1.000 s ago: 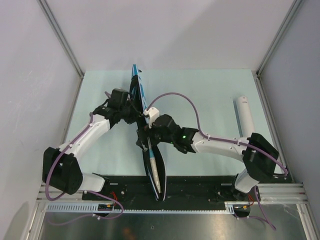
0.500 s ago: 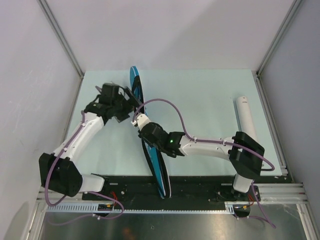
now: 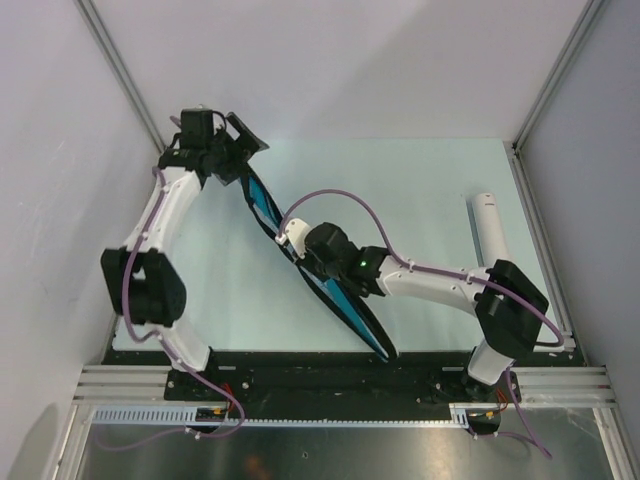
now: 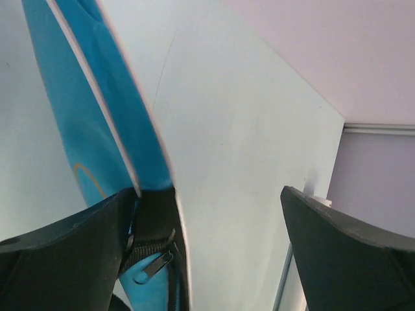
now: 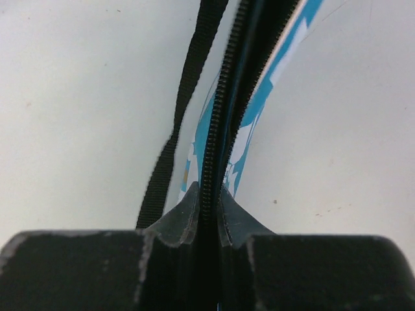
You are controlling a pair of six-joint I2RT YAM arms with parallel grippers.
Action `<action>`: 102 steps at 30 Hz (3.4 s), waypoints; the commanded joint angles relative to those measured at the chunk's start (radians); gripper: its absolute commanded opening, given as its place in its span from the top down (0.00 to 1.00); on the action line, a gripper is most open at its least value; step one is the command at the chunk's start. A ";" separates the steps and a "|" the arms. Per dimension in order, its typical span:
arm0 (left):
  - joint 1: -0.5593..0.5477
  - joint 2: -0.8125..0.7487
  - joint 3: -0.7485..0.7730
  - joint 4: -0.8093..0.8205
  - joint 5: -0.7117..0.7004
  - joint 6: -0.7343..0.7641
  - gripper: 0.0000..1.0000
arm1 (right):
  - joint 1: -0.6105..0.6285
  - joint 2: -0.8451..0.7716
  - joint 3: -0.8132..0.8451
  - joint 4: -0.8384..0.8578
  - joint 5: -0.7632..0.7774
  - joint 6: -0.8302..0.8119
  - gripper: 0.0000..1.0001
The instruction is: Pack up the badminton gear
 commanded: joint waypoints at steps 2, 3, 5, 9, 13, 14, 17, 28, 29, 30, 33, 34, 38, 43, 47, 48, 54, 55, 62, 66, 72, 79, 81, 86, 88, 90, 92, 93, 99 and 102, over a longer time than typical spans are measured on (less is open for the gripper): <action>0.010 0.137 0.114 -0.016 -0.025 -0.044 0.05 | -0.041 -0.076 0.009 0.019 -0.094 -0.103 1.00; 0.013 0.134 0.104 -0.016 -0.040 -0.059 0.07 | -0.049 -0.080 0.009 0.015 -0.100 -0.107 1.00; 0.020 0.130 0.093 -0.015 -0.087 -0.056 0.10 | -0.069 -0.082 0.009 -0.002 -0.117 -0.120 1.00; 0.033 0.125 0.105 -0.016 -0.133 -0.032 0.08 | -0.081 -0.093 -0.018 0.001 -0.136 -0.146 1.00; 0.043 0.180 0.160 -0.015 -0.093 -0.021 0.23 | -0.075 -0.100 -0.048 0.022 -0.150 -0.162 1.00; 0.045 0.187 0.165 -0.016 -0.090 -0.013 0.35 | -0.075 -0.100 -0.051 0.027 -0.146 -0.160 1.00; 0.048 0.188 0.166 -0.016 -0.093 0.022 0.55 | -0.090 -0.108 -0.075 0.048 -0.131 -0.148 0.94; 0.051 0.072 0.001 -0.021 -0.051 -0.036 0.99 | -0.181 -0.007 0.093 0.113 -0.170 0.232 0.25; 0.051 0.069 -0.007 -0.021 -0.033 -0.035 1.00 | -0.194 0.007 0.125 0.119 -0.194 0.272 0.24; 0.051 0.064 -0.013 -0.020 -0.012 -0.033 1.00 | -0.204 0.040 0.190 0.127 -0.226 0.319 0.24; 0.051 0.056 -0.028 -0.021 0.021 -0.006 1.00 | -0.231 0.145 0.317 0.119 -0.375 0.442 0.23; 0.050 0.055 -0.030 -0.021 0.030 0.004 1.00 | -0.236 0.176 0.412 0.116 -0.430 0.465 0.24; 0.051 0.044 -0.039 -0.021 0.035 0.028 1.00 | -0.273 0.329 0.572 0.186 -0.560 0.626 0.27; 0.050 0.038 -0.047 -0.020 0.058 0.039 1.00 | -0.314 0.470 0.661 0.338 -0.706 0.725 0.31; 0.051 0.039 -0.048 -0.020 0.070 0.045 1.00 | -0.331 0.515 0.678 0.399 -0.813 0.679 0.32; 0.051 0.039 -0.048 -0.020 0.073 0.045 1.00 | -0.339 0.522 0.678 0.441 -0.832 0.702 0.33; 0.053 0.050 -0.059 -0.018 0.071 0.036 1.00 | -0.368 0.584 0.689 0.584 -0.945 0.826 0.42; 0.054 0.052 -0.062 -0.018 0.070 0.031 1.00 | -0.366 0.588 0.687 0.607 -0.953 0.862 0.42; 0.059 0.055 -0.068 -0.018 0.070 0.025 1.00 | -0.354 0.642 0.762 0.608 -0.947 0.884 0.46; 0.059 0.053 -0.073 -0.016 0.062 0.022 0.99 | -0.349 0.683 0.856 0.547 -0.940 0.881 0.53; 0.059 0.050 -0.078 -0.016 0.059 0.019 1.00 | -0.342 0.711 0.913 0.504 -0.938 0.877 0.56; 0.065 0.049 -0.079 -0.016 0.061 0.016 1.00 | -0.326 0.691 0.882 0.472 -0.938 0.808 0.61; 0.065 0.049 -0.079 -0.016 0.058 0.016 1.00 | -0.323 0.685 0.887 0.414 -0.920 0.760 0.57; 0.066 0.049 -0.081 -0.015 0.059 0.013 1.00 | -0.317 0.665 0.887 0.303 -0.884 0.626 0.57; 0.066 0.050 -0.079 -0.015 0.059 0.013 1.00 | -0.313 0.657 0.902 0.242 -0.863 0.578 0.58; 0.066 0.050 -0.079 -0.013 0.061 0.011 1.00 | -0.313 0.659 0.920 0.217 -0.855 0.538 0.60; 0.066 0.049 -0.081 -0.015 0.062 0.011 1.00 | -0.314 0.668 0.943 0.187 -0.838 0.507 0.61; 0.066 0.050 -0.081 -0.015 0.062 0.013 1.00 | -0.313 0.671 0.952 0.176 -0.832 0.501 0.62; 0.068 0.047 -0.081 -0.015 0.059 0.014 1.00 | -0.320 0.684 0.991 0.165 -0.861 0.522 0.85; 0.071 0.049 -0.082 -0.015 0.055 0.013 1.00 | -0.317 0.661 0.982 0.133 -0.847 0.516 0.93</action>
